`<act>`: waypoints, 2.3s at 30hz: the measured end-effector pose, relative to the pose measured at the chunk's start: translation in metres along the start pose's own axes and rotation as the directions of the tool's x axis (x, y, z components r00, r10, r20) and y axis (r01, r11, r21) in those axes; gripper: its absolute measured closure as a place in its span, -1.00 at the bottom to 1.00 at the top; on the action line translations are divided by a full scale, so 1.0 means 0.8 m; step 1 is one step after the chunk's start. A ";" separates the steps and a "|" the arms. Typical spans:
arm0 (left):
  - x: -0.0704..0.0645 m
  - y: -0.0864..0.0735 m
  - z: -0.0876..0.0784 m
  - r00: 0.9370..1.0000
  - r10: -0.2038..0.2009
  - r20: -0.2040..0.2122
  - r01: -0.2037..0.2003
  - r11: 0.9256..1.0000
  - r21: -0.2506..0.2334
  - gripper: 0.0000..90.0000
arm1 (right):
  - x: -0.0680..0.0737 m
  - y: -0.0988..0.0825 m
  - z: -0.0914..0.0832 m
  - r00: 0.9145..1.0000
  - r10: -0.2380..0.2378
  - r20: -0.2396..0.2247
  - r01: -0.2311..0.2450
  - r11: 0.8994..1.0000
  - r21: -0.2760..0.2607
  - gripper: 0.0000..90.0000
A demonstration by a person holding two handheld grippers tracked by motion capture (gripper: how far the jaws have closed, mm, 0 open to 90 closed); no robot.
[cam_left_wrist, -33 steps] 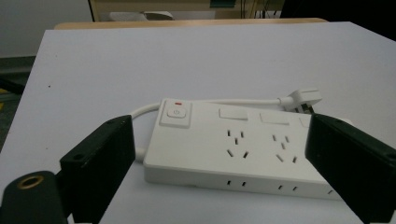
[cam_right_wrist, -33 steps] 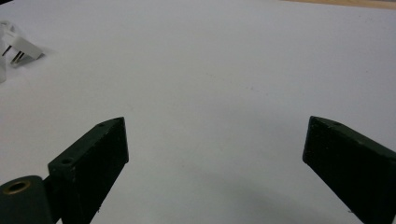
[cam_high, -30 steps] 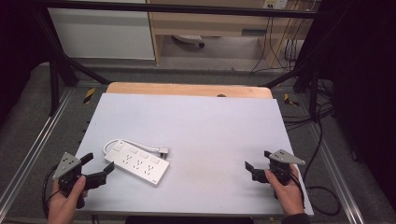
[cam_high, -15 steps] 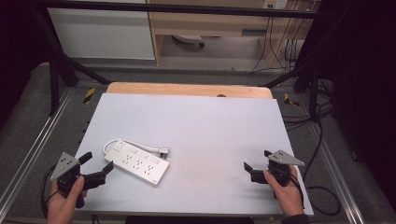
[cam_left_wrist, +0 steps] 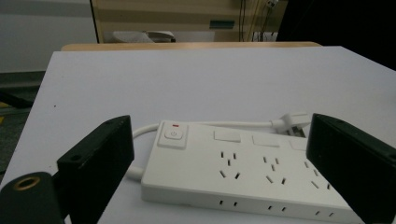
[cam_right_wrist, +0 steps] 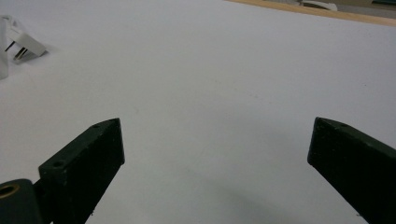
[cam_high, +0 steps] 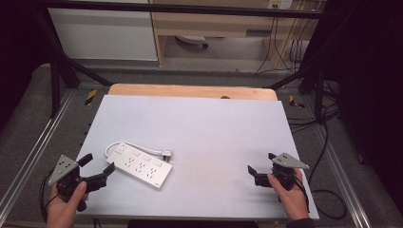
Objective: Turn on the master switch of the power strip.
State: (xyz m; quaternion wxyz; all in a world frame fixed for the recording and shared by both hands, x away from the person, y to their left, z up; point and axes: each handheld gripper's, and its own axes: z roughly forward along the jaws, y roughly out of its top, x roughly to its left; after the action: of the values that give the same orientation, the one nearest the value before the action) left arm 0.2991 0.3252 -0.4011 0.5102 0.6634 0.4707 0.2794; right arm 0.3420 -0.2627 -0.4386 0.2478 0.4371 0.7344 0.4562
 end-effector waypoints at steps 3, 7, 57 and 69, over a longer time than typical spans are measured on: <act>-0.002 0.001 0.000 1.000 0.004 -0.001 -0.004 1.000 -0.008 -0.84 | 0.001 0.000 0.000 1.000 0.002 -0.005 -0.002 1.000 0.001 -0.88; -0.004 0.003 -0.001 1.000 0.008 -0.007 -0.008 1.000 -0.021 -0.84 | 0.002 0.000 0.000 1.000 -0.005 -0.013 0.005 1.000 0.004 -0.87; -0.001 0.052 0.040 1.000 0.018 -0.009 -0.019 0.999 -0.045 -0.84 | 0.002 0.000 0.001 1.000 0.004 -0.001 -0.004 1.000 0.005 -0.92; 0.002 0.062 0.064 0.999 0.037 -0.001 -0.037 0.999 -0.036 -0.82 | 0.001 -0.001 0.001 1.000 0.002 0.005 -0.002 1.000 0.012 -0.92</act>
State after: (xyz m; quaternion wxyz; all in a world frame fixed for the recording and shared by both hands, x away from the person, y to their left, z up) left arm 0.3598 0.3036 -0.3712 0.5169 0.6624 0.4535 0.2973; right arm 0.3422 -0.2616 -0.4395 0.2464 0.4404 0.7361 0.4511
